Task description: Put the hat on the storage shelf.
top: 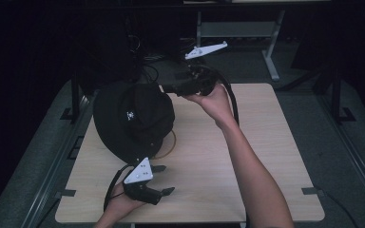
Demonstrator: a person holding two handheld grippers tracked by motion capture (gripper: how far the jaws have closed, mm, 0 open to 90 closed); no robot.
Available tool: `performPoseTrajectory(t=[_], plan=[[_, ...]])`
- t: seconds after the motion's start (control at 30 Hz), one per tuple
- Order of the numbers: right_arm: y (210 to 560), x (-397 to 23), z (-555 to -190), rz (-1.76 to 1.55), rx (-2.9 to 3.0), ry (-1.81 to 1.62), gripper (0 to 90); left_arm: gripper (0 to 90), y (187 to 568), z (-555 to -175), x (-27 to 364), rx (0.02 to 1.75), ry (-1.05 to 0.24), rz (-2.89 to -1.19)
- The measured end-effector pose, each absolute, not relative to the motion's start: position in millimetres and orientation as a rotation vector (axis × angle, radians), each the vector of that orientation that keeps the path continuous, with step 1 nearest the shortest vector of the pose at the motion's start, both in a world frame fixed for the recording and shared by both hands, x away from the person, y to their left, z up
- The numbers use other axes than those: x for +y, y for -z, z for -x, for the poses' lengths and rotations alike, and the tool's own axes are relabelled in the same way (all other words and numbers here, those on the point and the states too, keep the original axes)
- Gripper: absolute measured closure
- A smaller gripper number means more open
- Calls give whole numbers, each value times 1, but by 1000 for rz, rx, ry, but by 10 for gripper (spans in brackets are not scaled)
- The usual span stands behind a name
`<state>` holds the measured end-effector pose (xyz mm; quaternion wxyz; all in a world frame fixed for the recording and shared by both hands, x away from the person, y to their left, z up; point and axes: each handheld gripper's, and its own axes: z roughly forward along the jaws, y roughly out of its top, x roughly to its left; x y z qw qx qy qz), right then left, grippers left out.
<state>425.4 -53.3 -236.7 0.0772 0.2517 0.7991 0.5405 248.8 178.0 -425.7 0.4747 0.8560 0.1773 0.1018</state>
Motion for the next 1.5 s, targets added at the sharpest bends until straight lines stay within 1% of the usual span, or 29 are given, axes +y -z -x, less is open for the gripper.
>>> performPoseTrajectory(t=[0.23,0.8,1.5], plan=[[245,-72,-415,-798,2387,-1644,254,235,426,-250,178,431,-261,-2095],[253,-101,-391,-817,2390,-1606,244,211,426,-250,178,444,-264,-2098],[277,-137,-363,-888,2370,-1607,236,206,427,-251,178,445,-266,-2106]])
